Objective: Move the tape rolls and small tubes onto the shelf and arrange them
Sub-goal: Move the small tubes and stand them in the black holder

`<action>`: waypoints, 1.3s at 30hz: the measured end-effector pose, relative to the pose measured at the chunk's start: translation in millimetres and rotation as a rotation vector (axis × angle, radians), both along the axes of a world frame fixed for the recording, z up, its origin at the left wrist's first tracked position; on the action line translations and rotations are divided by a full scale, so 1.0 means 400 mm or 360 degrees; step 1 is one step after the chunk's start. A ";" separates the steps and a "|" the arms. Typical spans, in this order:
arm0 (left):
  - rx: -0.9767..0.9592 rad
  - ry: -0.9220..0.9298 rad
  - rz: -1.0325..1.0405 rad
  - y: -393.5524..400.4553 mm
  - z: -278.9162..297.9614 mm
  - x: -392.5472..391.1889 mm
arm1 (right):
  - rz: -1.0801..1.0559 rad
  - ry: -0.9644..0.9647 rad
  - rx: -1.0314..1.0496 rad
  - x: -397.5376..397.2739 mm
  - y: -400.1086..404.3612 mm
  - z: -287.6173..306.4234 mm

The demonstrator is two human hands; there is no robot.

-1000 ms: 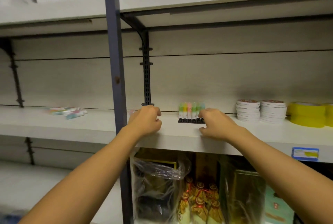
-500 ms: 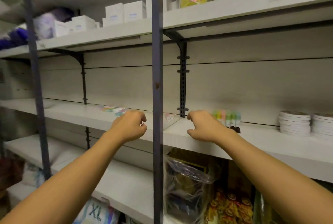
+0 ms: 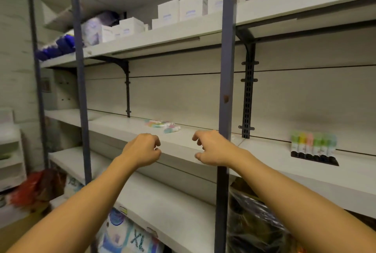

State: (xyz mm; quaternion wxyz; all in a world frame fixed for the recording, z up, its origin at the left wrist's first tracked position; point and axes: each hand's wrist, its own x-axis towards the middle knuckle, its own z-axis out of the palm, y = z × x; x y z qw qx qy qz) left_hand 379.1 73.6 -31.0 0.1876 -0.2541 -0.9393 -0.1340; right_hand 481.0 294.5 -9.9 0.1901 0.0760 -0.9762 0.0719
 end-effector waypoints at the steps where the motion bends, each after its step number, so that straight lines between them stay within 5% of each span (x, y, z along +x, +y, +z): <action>1: -0.0002 -0.0014 0.0003 -0.022 -0.004 -0.031 | -0.0013 -0.0010 0.0015 -0.030 -0.014 -0.001; 17: -0.0022 -0.0036 -0.0099 -0.249 -0.006 -0.496 | -0.0360 -0.0026 0.0002 -0.462 -0.104 -0.015; 39: -0.0025 0.0018 -0.0467 -0.067 0.025 -1.017 | -0.0512 0.0065 0.0055 -0.889 -0.074 0.033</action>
